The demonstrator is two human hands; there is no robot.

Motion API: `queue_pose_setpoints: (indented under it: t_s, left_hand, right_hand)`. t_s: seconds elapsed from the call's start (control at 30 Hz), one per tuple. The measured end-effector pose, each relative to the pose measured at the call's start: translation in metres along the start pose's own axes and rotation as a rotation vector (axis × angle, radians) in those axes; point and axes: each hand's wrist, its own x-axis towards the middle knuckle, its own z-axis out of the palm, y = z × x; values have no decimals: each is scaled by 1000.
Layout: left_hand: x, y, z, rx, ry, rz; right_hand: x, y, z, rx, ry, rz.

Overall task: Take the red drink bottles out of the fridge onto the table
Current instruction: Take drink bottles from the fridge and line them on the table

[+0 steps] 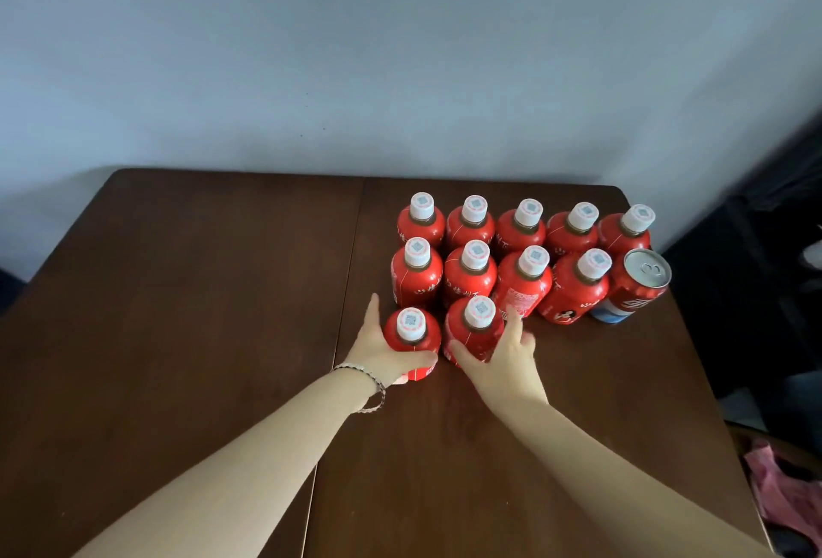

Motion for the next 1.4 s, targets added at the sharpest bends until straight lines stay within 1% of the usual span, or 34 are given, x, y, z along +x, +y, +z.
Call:
queue_pose_setpoints:
  t_s: [0.03,0.07,0.13,0.2,0.37,0.47,0.53,0.6,0.67,0.7,0.77,0.83,0.87,0.93,1.0,1.07,1.2,1.27,1.33,1.4]
  left_hand:
    - [3,1,2,-69,-17,-30]
    - [6,2,5,-114,-24,-51]
    - [8,8,8,-150,-25,-74]
    - [11,15,8,-129,-27,-79]
    - [12,27,6,-107,-64,-24]
    - [11,25,9,-208,-50,0]
    - [12,22,11,-271,-30,-17]
    - [14,24,12,-271,-14,-53]
    - [13,26,12,-194,27,-127]
    - [11,28,13,-106,67,-167]
    - [3,31,18,199,152,-238]
    - [-12,33,22,553,180,-251]
    - [-19,35,22,702,146,-220]
    - [-37,41,19,895,20,-138]
    - [-55,50,17,1025,-89,-31]
    - [-73,65,20,1115,-155,96]
    - [-116,100,39,1232,-190,384]
    - [-137,116,57,1281,-225,536]
    - [-156,126,77,1282,-246,627]
    - [-195,132,109,1290,-278,760]
  right_hand:
    - [1,5,3,92,-87,84]
    - [2,8,5,149,-125,125]
    - [4,11,7,182,-119,147]
    - [5,14,9,187,-83,131]
    - [10,15,17,249,-60,147]
    - [16,12,22,258,-70,187]
    - [18,10,20,236,-88,191]
    - [18,7,13,182,-114,190]
    - [18,7,7,88,-204,201]
    - [17,6,3,12,-276,203]
    - [13,4,-5,-161,-425,190]
    - [5,-3,-19,-291,-505,130]
    - [1,-8,-28,-329,-521,86]
    - [-13,-20,-48,-369,-535,2]
    - [-32,-34,-71,-403,-544,-30]
    - [-51,-42,-93,-436,-532,-57]
    - [-100,-47,-141,-396,-322,-96]
    - [-133,-42,-165,-341,-188,-78]
    - [-159,-32,-183,-303,-72,-46]
    - [-203,-10,-205,-281,59,8]
